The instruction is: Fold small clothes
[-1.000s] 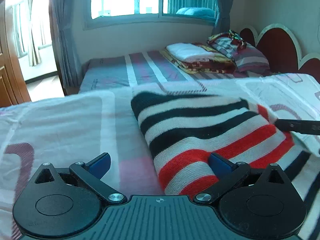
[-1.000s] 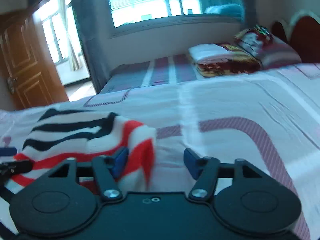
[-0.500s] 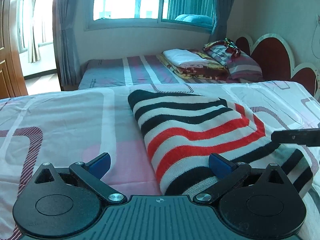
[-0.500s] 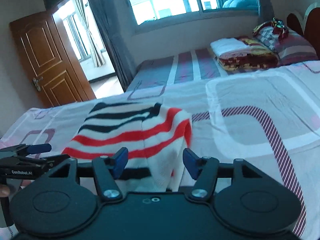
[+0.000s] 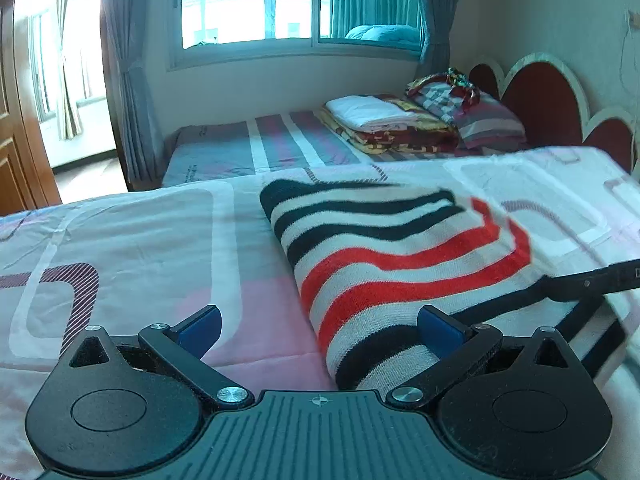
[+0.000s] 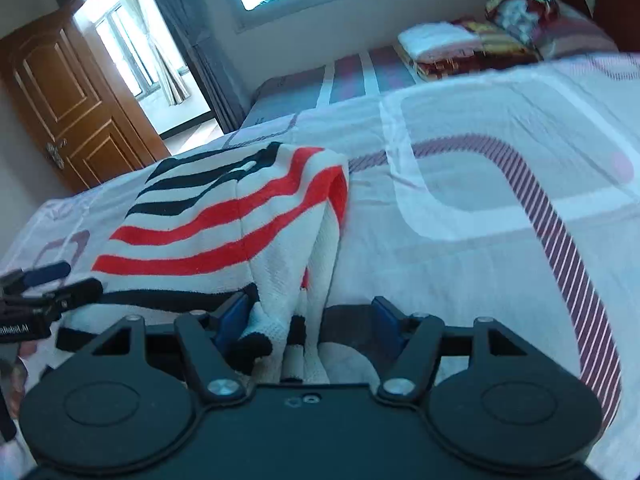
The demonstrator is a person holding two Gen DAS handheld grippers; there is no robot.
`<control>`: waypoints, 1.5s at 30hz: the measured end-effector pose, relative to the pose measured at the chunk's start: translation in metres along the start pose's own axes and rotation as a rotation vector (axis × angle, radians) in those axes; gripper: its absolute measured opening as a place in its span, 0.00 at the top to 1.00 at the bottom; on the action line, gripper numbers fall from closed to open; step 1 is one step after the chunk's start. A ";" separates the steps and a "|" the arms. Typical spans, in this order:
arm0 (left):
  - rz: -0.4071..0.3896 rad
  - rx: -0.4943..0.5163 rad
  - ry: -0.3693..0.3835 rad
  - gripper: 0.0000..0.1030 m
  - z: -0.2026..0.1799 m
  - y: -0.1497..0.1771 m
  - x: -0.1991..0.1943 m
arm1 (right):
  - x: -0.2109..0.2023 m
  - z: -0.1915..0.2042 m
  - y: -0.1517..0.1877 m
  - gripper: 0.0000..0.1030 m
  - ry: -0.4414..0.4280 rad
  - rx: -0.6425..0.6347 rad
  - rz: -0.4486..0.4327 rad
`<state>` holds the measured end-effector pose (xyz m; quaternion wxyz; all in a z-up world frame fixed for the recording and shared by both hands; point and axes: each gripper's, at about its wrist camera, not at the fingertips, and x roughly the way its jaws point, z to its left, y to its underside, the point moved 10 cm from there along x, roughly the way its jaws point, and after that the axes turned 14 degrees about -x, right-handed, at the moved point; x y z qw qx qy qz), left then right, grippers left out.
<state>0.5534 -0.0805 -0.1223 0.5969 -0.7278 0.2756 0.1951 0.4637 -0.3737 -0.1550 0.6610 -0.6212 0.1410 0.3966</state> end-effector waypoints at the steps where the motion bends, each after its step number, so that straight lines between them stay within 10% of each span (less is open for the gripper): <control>1: 0.002 -0.019 0.018 0.00 0.003 -0.002 -0.003 | -0.004 -0.001 -0.002 0.38 -0.022 0.024 -0.013; 8: 0.296 -0.399 0.338 0.00 0.029 0.007 0.021 | -0.008 -0.031 -0.005 0.31 -0.252 0.300 -0.006; 14: 0.437 -0.445 0.411 0.11 0.027 0.031 0.040 | 0.011 -0.036 0.002 0.33 -0.362 0.372 0.056; 19: 0.455 -0.484 0.480 0.11 0.020 0.034 0.050 | 0.024 -0.022 -0.002 0.46 -0.381 0.301 0.106; 33: 0.471 -0.463 0.539 0.12 0.000 0.019 0.069 | 0.042 -0.001 -0.015 0.42 -0.497 0.265 0.115; 36: 0.439 -0.435 0.484 0.35 0.001 0.018 0.072 | 0.044 -0.004 -0.017 0.47 -0.477 0.251 0.091; 45: 0.410 -0.442 0.500 0.48 0.006 0.012 0.061 | 0.031 0.008 -0.022 0.65 -0.417 0.187 0.023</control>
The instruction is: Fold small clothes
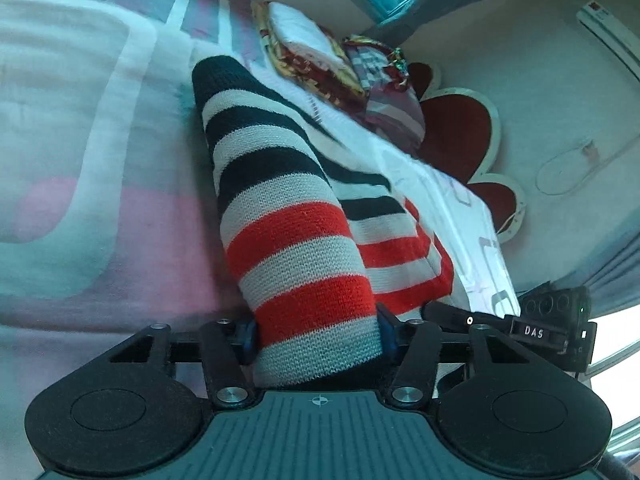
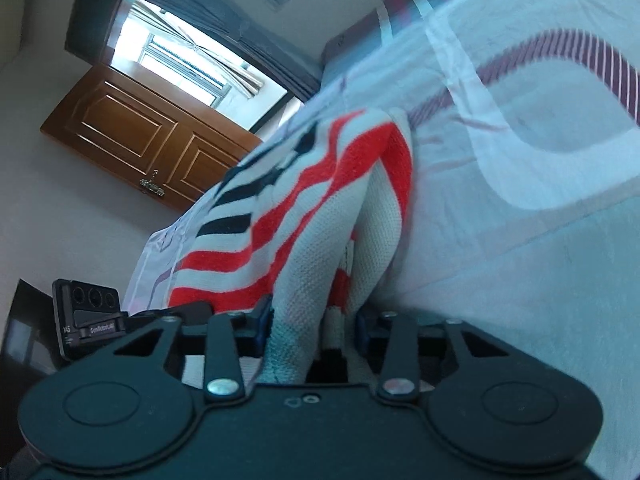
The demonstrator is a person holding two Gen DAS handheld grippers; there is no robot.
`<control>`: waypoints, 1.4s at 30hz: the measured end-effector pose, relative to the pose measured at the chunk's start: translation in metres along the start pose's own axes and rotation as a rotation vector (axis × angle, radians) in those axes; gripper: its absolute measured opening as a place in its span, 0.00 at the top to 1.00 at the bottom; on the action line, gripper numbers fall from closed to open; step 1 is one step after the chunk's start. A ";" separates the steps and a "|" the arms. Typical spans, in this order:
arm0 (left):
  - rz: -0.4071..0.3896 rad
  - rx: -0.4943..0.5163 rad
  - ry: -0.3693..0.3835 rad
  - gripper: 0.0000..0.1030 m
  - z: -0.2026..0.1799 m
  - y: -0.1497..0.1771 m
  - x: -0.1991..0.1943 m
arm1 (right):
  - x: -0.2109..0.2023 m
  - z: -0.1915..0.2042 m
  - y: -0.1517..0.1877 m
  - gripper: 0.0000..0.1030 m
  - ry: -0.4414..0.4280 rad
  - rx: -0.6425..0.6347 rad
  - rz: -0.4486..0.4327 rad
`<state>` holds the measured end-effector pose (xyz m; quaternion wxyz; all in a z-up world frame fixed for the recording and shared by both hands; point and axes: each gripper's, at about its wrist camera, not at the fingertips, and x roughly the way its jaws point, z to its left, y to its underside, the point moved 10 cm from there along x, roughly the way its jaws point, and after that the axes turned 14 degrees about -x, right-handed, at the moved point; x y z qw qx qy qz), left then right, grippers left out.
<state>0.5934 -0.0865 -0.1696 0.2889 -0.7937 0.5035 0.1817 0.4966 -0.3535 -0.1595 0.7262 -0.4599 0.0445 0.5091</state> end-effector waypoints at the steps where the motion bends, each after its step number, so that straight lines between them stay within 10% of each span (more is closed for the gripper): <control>1: -0.003 0.007 0.006 0.49 -0.002 0.001 -0.004 | -0.002 0.005 -0.002 0.66 0.000 -0.007 -0.009; 11: -0.081 0.044 0.033 0.49 0.005 -0.004 -0.113 | 0.000 0.098 -0.021 0.66 -0.039 -0.153 -0.008; 22: -0.153 -0.008 -0.082 0.49 0.119 0.009 -0.250 | 0.090 0.207 0.015 0.66 -0.174 -0.181 0.040; 29: -0.238 -0.047 -0.226 0.30 0.186 0.043 -0.259 | 0.147 0.184 0.080 0.66 -0.088 -0.116 0.121; 42: -0.382 -0.024 -0.261 0.30 0.175 0.101 -0.322 | 0.063 0.198 0.076 0.44 -0.093 -0.133 0.109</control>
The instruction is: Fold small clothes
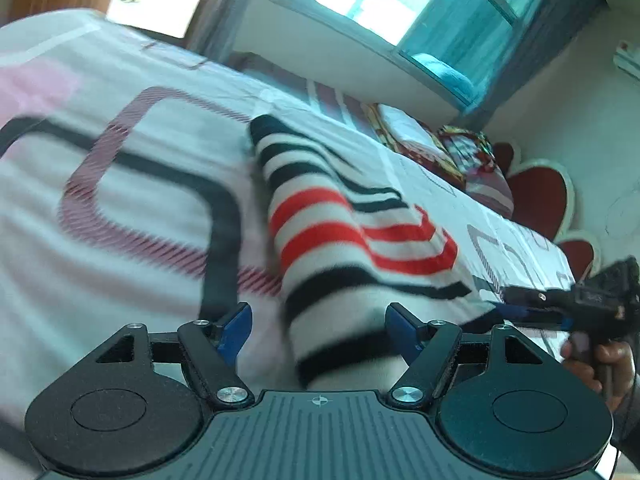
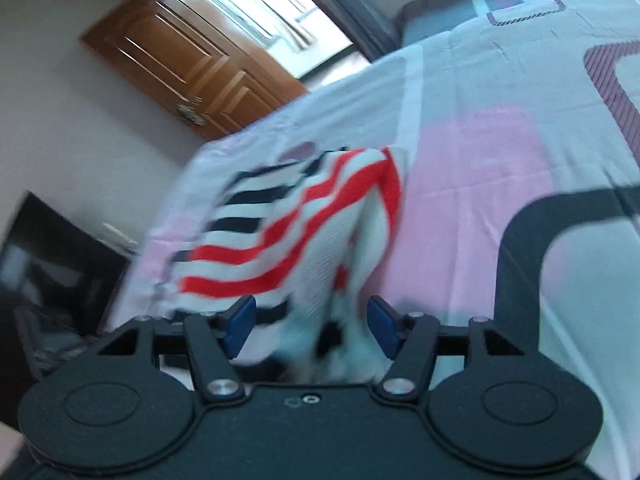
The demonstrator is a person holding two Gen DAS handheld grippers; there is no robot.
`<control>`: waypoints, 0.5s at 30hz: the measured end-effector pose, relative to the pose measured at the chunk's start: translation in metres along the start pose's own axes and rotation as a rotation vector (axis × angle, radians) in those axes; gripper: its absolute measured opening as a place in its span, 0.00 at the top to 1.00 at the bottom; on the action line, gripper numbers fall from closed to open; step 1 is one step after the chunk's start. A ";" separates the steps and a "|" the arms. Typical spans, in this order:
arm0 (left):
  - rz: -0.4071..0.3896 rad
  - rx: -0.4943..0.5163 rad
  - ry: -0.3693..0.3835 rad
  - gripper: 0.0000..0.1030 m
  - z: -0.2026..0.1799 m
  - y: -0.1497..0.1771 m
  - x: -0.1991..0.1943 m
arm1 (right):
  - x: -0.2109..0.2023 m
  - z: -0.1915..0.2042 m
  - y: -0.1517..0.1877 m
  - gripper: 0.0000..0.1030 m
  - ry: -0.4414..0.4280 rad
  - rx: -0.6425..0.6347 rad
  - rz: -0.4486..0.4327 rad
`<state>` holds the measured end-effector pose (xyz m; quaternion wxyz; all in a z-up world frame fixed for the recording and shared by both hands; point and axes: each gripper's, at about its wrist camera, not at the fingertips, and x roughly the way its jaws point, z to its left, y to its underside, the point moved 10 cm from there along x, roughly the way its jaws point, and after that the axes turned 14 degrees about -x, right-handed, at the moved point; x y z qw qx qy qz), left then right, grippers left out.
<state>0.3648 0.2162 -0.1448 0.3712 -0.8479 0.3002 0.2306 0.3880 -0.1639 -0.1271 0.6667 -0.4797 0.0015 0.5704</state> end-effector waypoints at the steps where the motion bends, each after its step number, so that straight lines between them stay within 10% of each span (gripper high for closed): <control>1: -0.002 -0.013 0.002 0.29 0.003 0.005 -0.003 | -0.004 0.004 0.004 0.47 -0.013 0.007 0.005; 6: 0.035 -0.019 -0.018 0.30 0.001 0.032 0.004 | 0.016 0.027 0.023 0.67 0.014 -0.029 0.090; 7: 0.038 -0.014 -0.015 0.30 -0.002 0.034 0.004 | 0.021 0.028 0.026 0.88 0.045 -0.048 0.111; 15: 0.015 0.028 -0.033 0.29 -0.005 0.034 -0.006 | -0.002 0.026 0.025 0.92 0.123 -0.152 0.079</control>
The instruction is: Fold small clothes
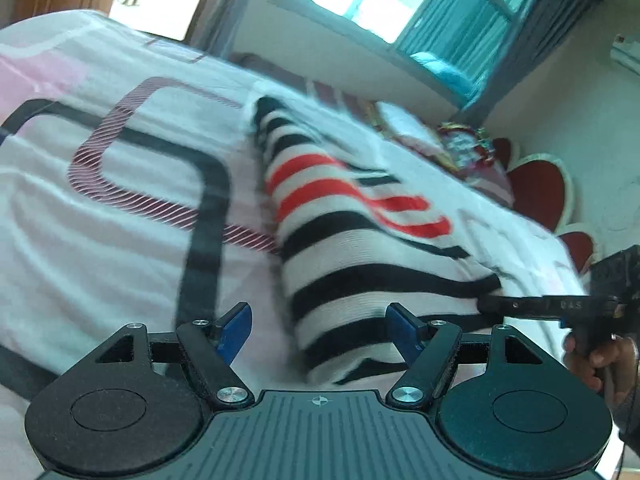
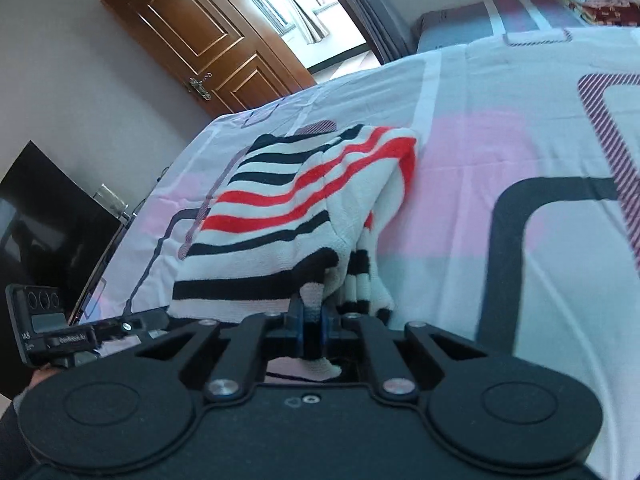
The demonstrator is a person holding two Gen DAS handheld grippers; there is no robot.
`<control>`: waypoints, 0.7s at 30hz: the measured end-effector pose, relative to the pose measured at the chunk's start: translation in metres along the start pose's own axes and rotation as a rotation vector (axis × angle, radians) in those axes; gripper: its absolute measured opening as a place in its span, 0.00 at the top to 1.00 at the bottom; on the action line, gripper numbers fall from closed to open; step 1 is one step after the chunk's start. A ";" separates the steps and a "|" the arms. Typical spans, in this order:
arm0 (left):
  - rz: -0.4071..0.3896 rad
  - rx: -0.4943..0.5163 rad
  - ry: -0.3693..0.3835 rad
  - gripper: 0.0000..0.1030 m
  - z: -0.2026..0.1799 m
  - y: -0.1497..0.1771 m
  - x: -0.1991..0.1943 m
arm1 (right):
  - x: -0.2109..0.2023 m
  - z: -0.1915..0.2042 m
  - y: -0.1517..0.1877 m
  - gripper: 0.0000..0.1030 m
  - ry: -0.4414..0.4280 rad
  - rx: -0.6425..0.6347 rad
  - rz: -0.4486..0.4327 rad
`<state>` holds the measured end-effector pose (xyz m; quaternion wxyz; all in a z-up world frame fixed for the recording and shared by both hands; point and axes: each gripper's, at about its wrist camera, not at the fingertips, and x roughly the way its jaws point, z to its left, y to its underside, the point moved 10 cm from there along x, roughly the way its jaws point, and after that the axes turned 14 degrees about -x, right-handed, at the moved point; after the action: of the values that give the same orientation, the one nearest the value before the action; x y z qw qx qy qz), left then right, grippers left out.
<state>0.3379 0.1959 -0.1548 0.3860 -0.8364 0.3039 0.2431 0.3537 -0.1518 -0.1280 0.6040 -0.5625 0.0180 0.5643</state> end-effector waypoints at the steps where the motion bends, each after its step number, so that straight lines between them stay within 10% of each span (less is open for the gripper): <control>1: 0.020 -0.007 -0.017 0.29 0.004 0.003 0.005 | 0.006 -0.001 0.004 0.92 0.005 0.003 0.016; 6: 0.024 0.032 -0.049 0.30 -0.001 0.005 0.005 | 0.012 -0.001 0.008 0.89 0.013 0.012 0.000; 11: -0.029 0.055 -0.017 0.29 -0.016 -0.012 0.004 | -0.009 -0.018 -0.014 0.57 0.067 0.057 -0.128; 21: -0.014 -0.010 -0.036 0.29 -0.024 -0.023 0.037 | 0.048 -0.069 -0.066 0.59 0.110 0.155 -0.172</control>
<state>0.3841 0.1772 -0.1528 0.3886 -0.8359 0.2899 0.2571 0.4599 -0.1506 -0.1413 0.6899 -0.5437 0.0464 0.4757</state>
